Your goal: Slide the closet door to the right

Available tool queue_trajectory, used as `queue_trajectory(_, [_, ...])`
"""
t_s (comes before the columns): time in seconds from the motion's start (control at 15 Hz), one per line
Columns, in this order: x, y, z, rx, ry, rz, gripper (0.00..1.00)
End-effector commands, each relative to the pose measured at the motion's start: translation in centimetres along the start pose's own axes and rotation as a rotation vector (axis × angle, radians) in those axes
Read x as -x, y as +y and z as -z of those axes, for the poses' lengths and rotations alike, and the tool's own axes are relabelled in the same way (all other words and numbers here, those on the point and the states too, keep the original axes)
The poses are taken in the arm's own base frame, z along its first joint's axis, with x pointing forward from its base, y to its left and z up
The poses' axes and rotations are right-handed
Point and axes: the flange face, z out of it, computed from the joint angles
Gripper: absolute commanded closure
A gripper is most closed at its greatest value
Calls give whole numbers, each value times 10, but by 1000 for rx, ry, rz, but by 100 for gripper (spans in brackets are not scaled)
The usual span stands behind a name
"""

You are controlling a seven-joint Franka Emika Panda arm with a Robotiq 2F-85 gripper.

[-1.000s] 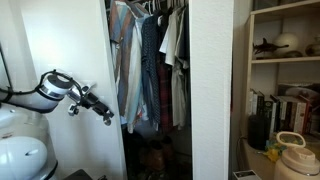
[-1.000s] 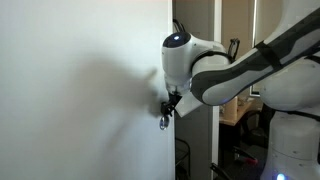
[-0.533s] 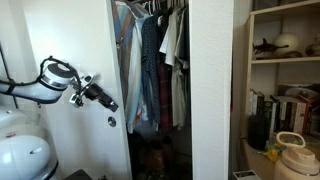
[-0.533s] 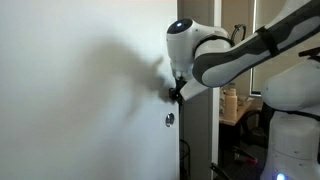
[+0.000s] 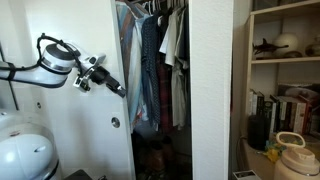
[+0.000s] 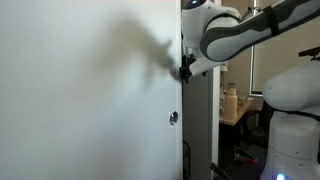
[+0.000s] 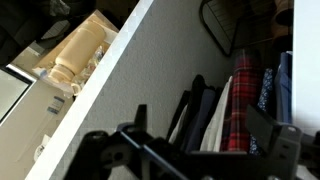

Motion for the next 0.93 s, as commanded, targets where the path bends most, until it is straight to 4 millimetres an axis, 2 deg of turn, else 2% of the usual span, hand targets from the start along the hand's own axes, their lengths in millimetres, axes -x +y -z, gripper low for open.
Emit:
queue_trajectory(0.0, [-28, 48, 4, -97, -27, -23, 0])
queue_trajectory(0.2, [-44, 99, -1, -185, -102, -16, 0])
queue_trajectory(0.4, [-47, 152, -12, -258, -166, 16, 0])
queue_trajectory(0.67, [-29, 222, -20, -327, -239, 73, 0])
queue_trajectory(0.87, [-9, 259, -25, -382, -293, 132, 0])
